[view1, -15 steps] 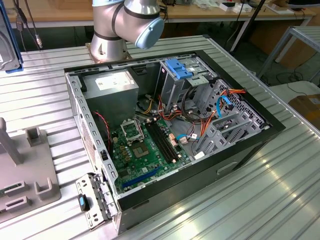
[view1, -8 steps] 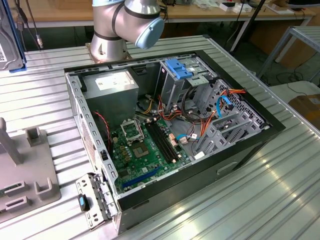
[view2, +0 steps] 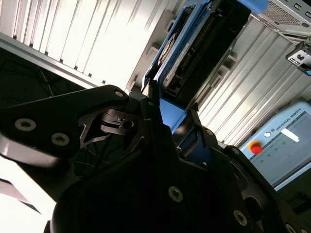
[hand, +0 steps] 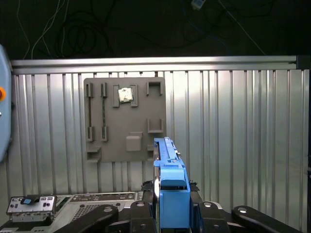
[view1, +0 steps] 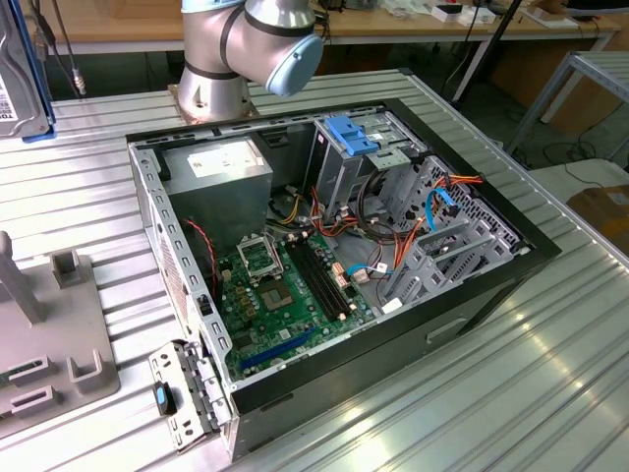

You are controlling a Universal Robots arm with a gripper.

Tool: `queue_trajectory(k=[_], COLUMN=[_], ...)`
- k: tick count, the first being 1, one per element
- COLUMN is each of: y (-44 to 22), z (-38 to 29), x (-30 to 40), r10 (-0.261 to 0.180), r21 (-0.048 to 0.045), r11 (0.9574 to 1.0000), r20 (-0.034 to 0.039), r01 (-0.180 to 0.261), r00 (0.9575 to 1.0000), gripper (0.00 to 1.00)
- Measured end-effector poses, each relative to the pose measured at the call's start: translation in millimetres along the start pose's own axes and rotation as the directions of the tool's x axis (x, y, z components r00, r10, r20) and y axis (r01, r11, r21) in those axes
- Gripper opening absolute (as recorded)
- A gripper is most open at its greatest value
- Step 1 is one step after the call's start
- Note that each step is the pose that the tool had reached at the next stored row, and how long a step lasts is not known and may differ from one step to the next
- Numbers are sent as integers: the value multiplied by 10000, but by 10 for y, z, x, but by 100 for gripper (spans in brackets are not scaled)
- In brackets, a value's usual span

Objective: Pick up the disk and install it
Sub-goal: 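Pick up the disk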

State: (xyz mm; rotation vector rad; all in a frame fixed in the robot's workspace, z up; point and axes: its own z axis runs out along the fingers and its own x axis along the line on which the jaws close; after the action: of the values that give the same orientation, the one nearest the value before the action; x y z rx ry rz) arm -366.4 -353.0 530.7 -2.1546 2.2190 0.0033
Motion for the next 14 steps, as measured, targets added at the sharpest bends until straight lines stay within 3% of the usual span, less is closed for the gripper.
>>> queue_trajectory(k=[14], y=[-43], z=[2], x=[-1], r10=[0], r21=[0], r11=[10000], r20=[0], r01=[0], r00=[10000], gripper=[37])
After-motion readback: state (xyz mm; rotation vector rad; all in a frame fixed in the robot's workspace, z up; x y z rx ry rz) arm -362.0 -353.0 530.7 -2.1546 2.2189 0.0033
